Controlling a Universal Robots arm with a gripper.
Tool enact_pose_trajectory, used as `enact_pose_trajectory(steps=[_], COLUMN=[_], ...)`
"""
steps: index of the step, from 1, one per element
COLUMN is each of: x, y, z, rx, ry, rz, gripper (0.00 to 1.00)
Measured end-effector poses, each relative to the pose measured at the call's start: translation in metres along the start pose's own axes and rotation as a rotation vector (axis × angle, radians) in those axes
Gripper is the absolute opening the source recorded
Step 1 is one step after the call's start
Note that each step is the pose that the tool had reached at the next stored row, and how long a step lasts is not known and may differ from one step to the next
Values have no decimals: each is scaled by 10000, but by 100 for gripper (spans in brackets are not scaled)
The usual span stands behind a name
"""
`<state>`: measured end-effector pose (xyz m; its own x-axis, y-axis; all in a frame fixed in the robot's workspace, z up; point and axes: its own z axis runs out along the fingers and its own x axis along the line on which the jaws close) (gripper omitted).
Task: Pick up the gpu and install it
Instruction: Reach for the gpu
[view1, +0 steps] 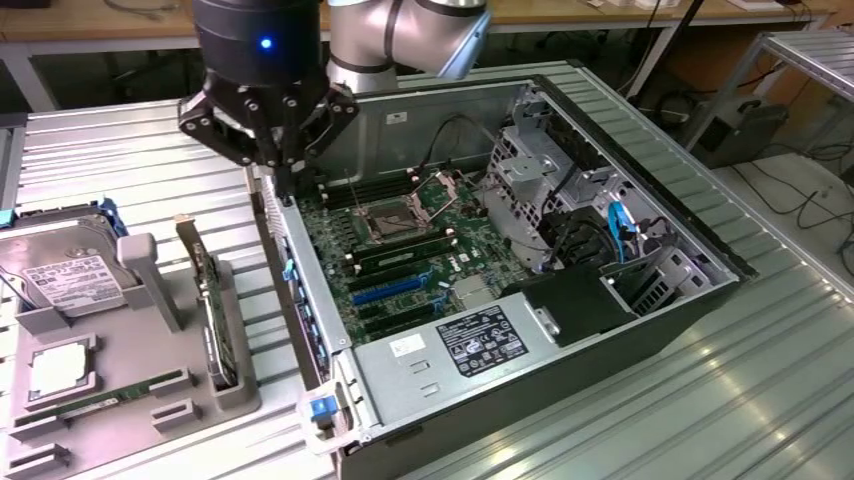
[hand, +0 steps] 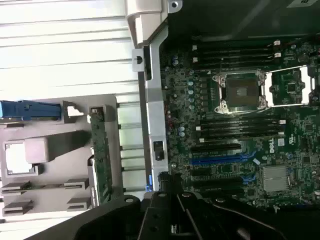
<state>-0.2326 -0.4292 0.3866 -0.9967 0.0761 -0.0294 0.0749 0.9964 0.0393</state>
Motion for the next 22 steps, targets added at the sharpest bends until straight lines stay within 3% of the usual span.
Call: enact_pose_trajectory(steps=[4, 14, 22], x=[290, 742, 940], y=[-35, -109, -224], z=[79, 230, 324], rx=[5, 17, 45], ry=[-1, 3, 27], rz=[0, 0, -2], gripper=[11, 11, 11])
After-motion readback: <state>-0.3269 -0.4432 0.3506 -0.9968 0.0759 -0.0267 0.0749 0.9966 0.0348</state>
